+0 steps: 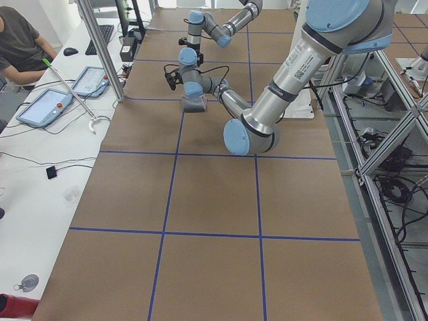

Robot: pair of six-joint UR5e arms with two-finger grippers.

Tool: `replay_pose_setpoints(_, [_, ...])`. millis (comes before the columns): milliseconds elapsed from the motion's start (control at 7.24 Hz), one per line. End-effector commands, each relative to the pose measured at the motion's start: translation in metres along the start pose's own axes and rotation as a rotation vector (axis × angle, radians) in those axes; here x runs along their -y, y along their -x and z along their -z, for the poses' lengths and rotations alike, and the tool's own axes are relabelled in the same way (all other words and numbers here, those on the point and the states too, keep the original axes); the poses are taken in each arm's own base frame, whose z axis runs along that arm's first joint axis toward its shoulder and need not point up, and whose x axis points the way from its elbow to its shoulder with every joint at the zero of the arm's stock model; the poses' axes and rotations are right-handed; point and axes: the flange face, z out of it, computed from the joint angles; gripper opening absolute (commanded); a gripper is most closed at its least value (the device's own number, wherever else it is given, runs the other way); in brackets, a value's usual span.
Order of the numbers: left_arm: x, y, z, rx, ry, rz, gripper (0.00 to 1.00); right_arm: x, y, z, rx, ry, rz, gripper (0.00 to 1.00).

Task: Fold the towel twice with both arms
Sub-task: 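Release the folded end and raise the left gripper while the right gripper approaches, then lower the right gripper onto the folded towel's edge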

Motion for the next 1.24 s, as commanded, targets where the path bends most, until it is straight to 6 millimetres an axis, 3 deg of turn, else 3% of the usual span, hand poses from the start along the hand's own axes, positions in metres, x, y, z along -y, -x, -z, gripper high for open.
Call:
replay_pose_setpoints(0, [0.013,0.042,0.022,0.011,-0.004,0.013,1.00,-0.061,0.029,-0.016,0.084,-0.039,-0.057,1.00])
replay_pose_setpoints(276, [0.019,0.052,0.024,0.019,-0.011,0.021,1.00,-0.090,0.018,-0.054,0.157,-0.037,-0.061,1.00])
replay_pose_setpoints(414, [0.019,0.054,0.025,0.020,-0.012,0.022,1.00,-0.101,0.019,-0.056,0.154,-0.031,-0.045,0.97])
replay_pose_setpoints(552, [0.020,0.055,0.024,0.021,-0.013,0.023,1.00,-0.104,0.014,-0.063,0.142,-0.038,0.004,0.85])
replay_pose_setpoints(1105, [0.020,0.055,0.023,0.023,-0.014,0.023,1.00,-0.108,0.001,-0.083,0.100,-0.047,0.091,0.78])
